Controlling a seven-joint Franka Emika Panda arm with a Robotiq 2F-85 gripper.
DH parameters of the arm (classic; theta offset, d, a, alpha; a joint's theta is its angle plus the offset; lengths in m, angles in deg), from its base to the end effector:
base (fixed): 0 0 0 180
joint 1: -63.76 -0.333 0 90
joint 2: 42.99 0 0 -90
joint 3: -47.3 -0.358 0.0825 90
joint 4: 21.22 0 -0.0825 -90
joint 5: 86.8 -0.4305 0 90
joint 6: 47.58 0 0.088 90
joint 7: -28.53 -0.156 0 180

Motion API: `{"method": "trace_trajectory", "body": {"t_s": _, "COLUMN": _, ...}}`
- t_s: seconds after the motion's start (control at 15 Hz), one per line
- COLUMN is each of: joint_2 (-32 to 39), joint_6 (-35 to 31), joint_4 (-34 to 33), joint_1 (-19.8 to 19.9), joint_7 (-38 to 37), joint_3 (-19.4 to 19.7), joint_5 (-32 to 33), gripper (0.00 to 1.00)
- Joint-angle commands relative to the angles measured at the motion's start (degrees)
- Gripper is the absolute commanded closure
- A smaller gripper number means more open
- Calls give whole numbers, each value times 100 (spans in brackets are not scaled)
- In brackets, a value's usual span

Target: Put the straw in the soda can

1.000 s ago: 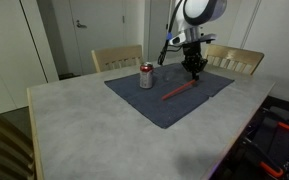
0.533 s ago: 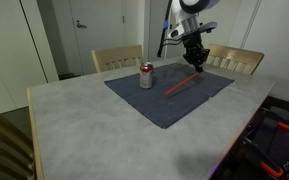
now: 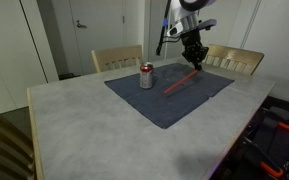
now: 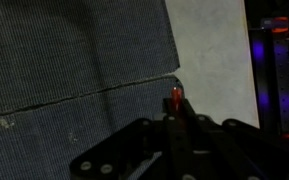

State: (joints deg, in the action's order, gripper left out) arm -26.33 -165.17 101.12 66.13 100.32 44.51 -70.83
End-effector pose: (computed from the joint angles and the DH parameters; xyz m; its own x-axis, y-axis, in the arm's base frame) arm 0.5544 -0.0221 0.2065 0.0845 0.9575 -0.2758 0.9375 -0.1702 -0.3037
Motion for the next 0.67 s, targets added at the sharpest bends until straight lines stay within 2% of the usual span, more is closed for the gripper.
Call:
{"method": "trace_trajectory", "body": {"t_s": 0.0, "joint_2": -66, "joint_6": 225, "joint_4": -155, "joint_1": -239, "joint_7": -409, "joint_3": 41, "joint_5": 564, "gripper": 98}}
{"method": "trace_trajectory", "body": {"t_s": 0.6, "joint_2": -225, "joint_6": 1036, "joint_4": -627, "joint_1": -841, "joint_7": -1527, "joint_3": -73, "joint_5": 2050, "gripper": 98}}
